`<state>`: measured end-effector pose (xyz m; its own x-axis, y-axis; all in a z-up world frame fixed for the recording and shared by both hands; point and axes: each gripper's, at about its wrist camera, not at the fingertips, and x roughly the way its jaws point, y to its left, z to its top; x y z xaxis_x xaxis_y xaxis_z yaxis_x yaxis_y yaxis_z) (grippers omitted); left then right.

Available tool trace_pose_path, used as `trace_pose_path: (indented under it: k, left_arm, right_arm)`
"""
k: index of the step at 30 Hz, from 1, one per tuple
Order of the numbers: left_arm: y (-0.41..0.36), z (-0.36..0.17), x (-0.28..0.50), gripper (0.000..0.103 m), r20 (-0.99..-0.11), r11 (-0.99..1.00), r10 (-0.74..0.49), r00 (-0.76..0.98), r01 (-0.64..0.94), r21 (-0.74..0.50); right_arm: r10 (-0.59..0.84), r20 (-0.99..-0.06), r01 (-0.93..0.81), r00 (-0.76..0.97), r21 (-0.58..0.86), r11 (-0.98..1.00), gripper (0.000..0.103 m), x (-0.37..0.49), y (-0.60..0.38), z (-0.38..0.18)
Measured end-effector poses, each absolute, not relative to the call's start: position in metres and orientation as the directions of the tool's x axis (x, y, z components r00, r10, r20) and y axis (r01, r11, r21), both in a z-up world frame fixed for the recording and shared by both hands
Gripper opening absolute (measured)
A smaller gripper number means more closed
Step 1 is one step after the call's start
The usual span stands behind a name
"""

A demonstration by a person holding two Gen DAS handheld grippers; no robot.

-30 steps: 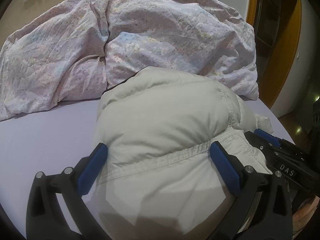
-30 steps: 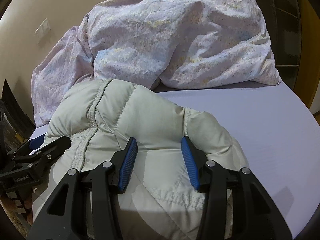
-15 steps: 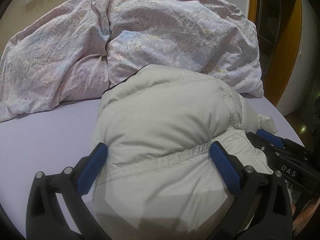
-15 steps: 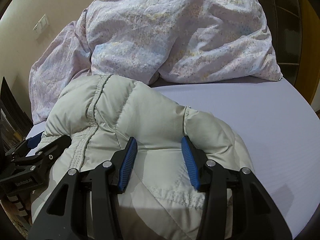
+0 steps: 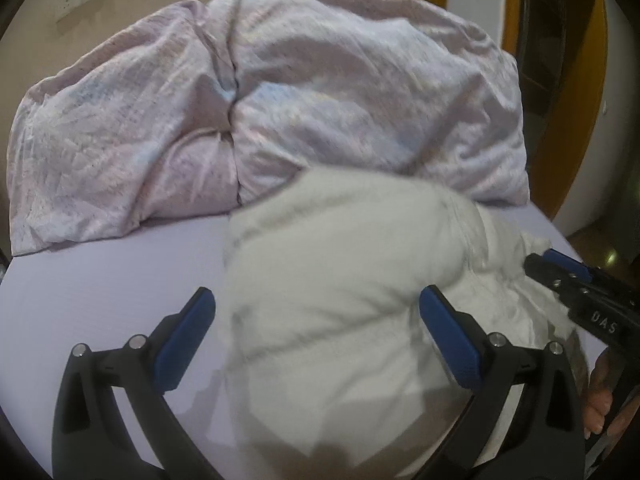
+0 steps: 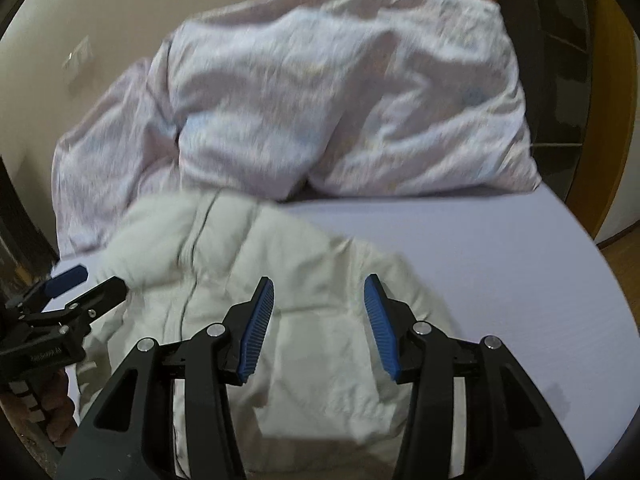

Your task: Fold large clothes

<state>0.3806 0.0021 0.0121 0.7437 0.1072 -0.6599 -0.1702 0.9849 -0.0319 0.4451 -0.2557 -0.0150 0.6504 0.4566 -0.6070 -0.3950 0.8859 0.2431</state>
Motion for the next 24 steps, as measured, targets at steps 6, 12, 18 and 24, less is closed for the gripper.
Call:
trace_pose_path:
  k: [6,12,18,24]
  left_arm:
    - [0.005,0.015,0.405,0.101,-0.669,0.983,0.135,0.73,-0.183,-0.001]
    - [0.001,-0.002,0.414,0.101,-0.684,0.985,0.107,0.722,-0.173,-0.028]
    - [-0.003,-0.013,0.417,0.101,-0.68,0.983,0.127,0.722,-0.183,-0.011]
    - [-0.007,-0.019,0.417,0.101,-0.668,0.982,0.15,0.729,-0.191,0.012]
  right_arm:
    - [0.392,-0.627,-0.351,0.673,0.195,0.916,0.049,0.465,-0.256,-0.019]
    - [0.385,-0.647,-0.332,0.659,0.209,0.92,0.049,0.472,-0.256,-0.045]
    - [0.385,-0.649,-0.324,0.657,0.218,0.921,0.05,0.474,-0.254,-0.055]
    - [0.391,-0.65,-0.323,0.652,0.228,0.918,0.05,0.476,-0.253,-0.063]
